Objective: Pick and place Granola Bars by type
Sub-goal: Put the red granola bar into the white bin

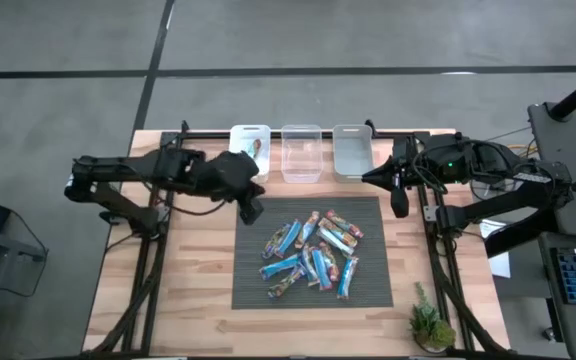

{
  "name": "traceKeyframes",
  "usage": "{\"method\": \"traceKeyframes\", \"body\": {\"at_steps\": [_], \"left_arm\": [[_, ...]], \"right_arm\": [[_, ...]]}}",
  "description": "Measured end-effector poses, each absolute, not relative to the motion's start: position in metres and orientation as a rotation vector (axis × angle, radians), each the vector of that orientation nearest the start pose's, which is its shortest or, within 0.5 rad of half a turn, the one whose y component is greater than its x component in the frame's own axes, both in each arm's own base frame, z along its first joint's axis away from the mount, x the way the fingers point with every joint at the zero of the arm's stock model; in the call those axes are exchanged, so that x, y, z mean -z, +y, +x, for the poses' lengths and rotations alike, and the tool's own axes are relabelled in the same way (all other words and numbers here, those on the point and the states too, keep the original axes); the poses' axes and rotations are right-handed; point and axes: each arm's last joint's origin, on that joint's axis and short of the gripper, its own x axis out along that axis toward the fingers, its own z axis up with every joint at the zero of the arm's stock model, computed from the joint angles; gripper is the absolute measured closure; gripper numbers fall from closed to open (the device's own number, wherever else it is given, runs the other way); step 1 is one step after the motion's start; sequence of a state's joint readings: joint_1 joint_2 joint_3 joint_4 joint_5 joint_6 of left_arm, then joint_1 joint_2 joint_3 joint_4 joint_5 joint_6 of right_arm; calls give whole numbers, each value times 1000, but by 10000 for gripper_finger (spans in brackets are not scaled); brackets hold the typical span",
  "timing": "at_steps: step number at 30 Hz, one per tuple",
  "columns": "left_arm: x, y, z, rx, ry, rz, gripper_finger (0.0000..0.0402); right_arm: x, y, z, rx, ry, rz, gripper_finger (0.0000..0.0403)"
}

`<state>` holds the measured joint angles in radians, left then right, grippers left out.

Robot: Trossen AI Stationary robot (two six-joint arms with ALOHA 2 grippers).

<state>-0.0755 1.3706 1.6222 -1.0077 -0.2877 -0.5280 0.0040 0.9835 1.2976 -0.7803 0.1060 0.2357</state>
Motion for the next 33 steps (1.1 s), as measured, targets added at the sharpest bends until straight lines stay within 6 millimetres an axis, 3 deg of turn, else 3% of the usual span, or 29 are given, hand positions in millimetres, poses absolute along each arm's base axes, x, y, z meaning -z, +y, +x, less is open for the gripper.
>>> {"method": "traceKeyframes", "body": {"at_steps": [13, 33], "left_arm": [[-458, -7, 200, -300, 461, -279, 401], [-484, -2, 136, -255, 305, -221, 401]], "right_arm": [[-413, -2, 174, 154, 452, 205, 380], [-413, -2, 174, 160, 451, 231, 380]]}}
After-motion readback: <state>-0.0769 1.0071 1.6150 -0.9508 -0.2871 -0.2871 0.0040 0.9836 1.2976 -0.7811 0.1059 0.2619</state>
